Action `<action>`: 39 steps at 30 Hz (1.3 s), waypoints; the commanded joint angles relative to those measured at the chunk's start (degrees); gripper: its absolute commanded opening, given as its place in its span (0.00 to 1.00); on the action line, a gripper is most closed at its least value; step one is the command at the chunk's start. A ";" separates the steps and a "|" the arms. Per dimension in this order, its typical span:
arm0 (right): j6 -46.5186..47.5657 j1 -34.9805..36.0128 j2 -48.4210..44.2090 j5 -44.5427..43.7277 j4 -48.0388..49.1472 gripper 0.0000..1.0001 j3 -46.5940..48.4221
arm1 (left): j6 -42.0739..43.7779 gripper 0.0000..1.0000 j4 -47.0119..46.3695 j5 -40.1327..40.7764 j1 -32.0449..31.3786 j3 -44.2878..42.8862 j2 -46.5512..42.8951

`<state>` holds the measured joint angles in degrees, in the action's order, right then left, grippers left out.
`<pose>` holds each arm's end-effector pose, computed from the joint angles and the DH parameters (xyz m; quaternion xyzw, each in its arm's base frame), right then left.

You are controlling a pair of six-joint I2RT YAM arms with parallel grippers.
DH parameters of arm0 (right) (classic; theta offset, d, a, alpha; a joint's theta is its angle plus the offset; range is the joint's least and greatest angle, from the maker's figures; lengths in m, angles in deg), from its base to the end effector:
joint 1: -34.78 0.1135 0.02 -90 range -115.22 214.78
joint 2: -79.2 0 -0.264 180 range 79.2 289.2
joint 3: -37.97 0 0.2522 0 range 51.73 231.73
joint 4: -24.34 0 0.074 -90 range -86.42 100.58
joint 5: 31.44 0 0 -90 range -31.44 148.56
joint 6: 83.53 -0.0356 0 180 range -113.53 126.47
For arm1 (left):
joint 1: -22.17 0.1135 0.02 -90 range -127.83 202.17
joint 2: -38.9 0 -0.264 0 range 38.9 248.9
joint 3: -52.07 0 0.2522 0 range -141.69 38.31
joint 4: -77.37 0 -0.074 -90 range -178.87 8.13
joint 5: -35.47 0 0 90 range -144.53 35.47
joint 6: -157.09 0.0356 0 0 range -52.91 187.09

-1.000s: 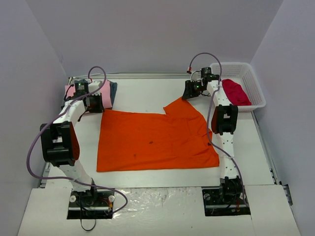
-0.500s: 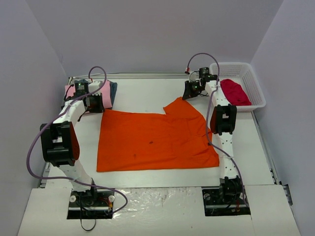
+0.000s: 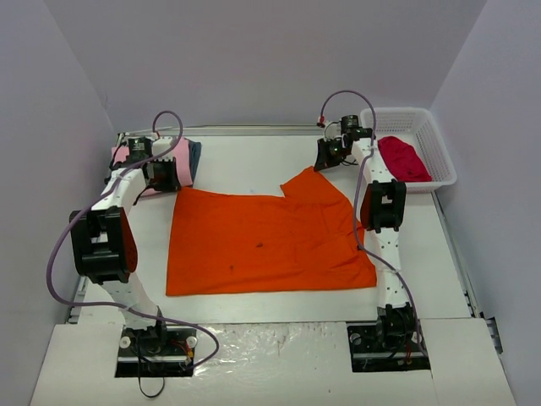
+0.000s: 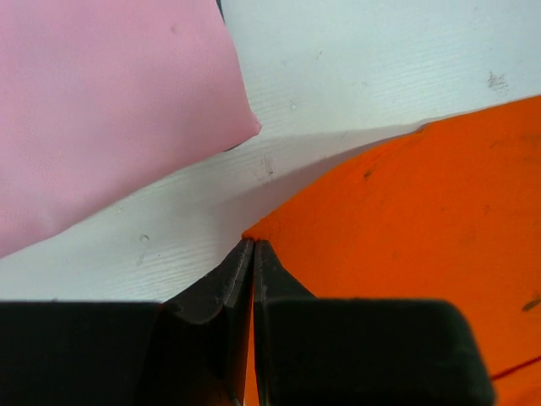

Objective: Fold and stack the t-shirts
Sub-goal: Grap the side of the flattened tshirt furthest away from the robot with both arms, then fold the other side of the tshirt into a rectangle

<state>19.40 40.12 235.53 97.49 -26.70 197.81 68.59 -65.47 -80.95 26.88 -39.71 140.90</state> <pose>0.5776 0.0765 0.1599 -0.2587 0.8485 0.2873 0.3613 0.3948 0.0166 0.2491 0.0576 0.9089 -0.1934 0.3648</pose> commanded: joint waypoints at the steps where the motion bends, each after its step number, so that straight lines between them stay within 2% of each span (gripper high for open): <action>1: 1.57 0.02 -7.26 -0.97 -1.04 0.00 -0.79 | 1.14 0.02 2.52 -2.41 -0.05 -5.38 -0.57; 6: 2.01 -2.35 -16.21 1.84 -0.95 0.00 -7.46 | 2.37 0.02 4.37 -7.68 0.91 -5.48 -2.41; 15: 3.33 -8.86 -29.75 7.82 -1.57 0.00 -21.35 | 5.97 0.02 5.52 -13.04 1.88 1.02 -7.42; 20: 7.02 -11.84 -38.20 10.01 -3.76 0.00 -33.13 | 7.90 0.02 6.66 -16.47 4.77 3.92 -11.82; 29: 15.63 -12.20 -48.39 11.95 -13.25 0.00 -45.96 | 12.65 0.02 10.17 -19.64 7.24 8.14 -17.44; 39: 23.28 -12.11 -54.90 10.02 -20.99 0.00 -54.13 | 17.66 0.02 13.42 -20.96 7.51 11.48 -20.25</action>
<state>39.21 28.01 183.99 107.37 -42.19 145.71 82.80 -54.21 -99.79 33.94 -28.02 123.94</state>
